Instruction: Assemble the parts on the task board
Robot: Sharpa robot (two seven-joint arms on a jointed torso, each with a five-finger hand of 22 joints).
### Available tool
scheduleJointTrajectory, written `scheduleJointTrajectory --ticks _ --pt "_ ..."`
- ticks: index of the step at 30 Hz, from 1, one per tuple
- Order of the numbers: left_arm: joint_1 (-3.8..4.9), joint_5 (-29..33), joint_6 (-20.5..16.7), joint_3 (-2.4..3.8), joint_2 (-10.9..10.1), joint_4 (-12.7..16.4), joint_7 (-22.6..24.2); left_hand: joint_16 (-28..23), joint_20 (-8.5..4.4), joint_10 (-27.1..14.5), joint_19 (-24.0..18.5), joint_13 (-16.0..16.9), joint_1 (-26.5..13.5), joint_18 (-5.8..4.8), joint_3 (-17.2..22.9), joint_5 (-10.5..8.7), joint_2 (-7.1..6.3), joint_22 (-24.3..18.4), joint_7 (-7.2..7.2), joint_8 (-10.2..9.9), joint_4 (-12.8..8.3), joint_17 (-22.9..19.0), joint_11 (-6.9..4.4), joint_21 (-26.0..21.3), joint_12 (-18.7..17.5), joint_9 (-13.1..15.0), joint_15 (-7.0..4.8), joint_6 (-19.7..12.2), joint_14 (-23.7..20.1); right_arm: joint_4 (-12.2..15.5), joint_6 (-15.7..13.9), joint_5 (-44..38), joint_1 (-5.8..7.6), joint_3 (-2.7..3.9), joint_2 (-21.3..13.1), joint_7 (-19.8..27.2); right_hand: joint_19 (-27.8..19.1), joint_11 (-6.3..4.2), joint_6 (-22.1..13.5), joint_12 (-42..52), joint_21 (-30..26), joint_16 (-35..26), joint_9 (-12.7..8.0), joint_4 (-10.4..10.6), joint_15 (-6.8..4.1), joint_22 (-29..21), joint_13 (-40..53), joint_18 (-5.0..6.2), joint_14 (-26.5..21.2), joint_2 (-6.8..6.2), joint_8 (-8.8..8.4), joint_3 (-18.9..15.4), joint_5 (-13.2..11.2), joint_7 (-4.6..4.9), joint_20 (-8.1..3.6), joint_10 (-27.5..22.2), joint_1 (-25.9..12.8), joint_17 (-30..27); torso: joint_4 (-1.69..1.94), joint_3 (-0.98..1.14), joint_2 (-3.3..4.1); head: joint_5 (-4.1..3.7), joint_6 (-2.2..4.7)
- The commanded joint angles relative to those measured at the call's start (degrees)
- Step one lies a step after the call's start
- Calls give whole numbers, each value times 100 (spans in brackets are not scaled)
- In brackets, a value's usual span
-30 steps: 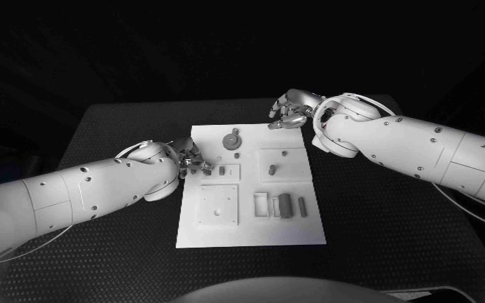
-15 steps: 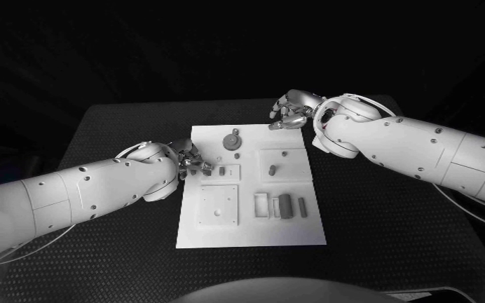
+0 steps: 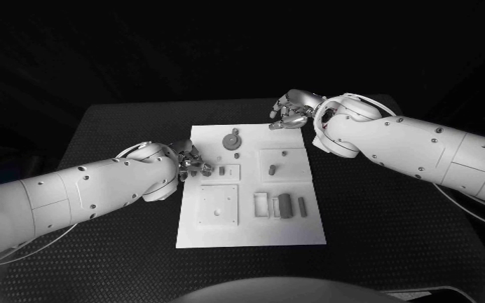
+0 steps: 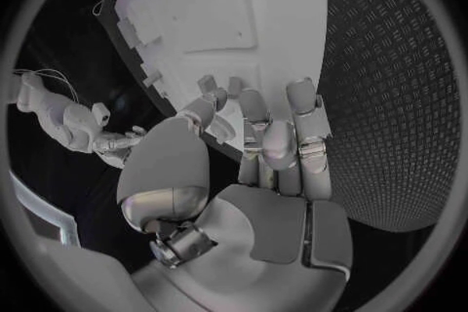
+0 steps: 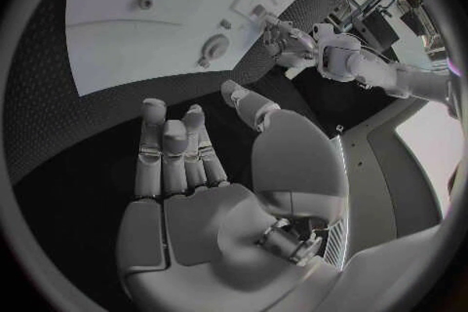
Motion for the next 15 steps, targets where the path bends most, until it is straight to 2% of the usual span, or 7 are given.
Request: scheduleJointTrajectory --ticks 1,7,11,15 --pt "0 42 132 3 6 17 32 34 -18 2 -15 -10 79 -19 -6 6 6 128 -4 -6 -60 9 -13 33 28 -7 -36 32 -1 9 74 -6 -4 2 -4 16 3 0 -7 26 -35 27 -6 25 8 92 -7 71 -16 28 35 6 -19 30 -28 -58 -16 -8 2 -2 1 -5 -4" --pt "-1 42 144 3 15 6 18 28 -13 -2 -23 -27 223 -22 -7 183 81 123 2 -18 -277 2 -6 43 28 -19 -31 28 -2 13 81 -6 -6 2 -5 16 3 0 -8 26 -35 27 -7 24 8 92 -8 71 -17 28 35 6 -19 30 -28 -58 -15 -8 3 -3 1 -10 -9" --pt "-1 41 104 3 29 -8 3 30 -4 5 -18 -43 508 -30 43 404 300 124 6 -19 -628 -1 -5 58 38 -25 -27 36 5 14 81 -6 -6 2 -7 16 3 0 -7 27 -35 27 -7 25 8 92 -8 71 -17 29 36 6 -19 30 -28 -58 -15 -8 3 -2 1 -9 -12" --pt "-1 42 98 3 44 -15 -2 38 3 16 -14 -59 747 -41 104 417 631 122 7 -15 -893 -2 -1 69 45 -28 -20 49 11 15 82 -6 -6 2 -7 16 3 0 -8 27 -35 27 -8 26 8 92 -8 71 -17 30 36 5 -19 30 -28 -58 -16 -8 2 -1 0 -11 -13"
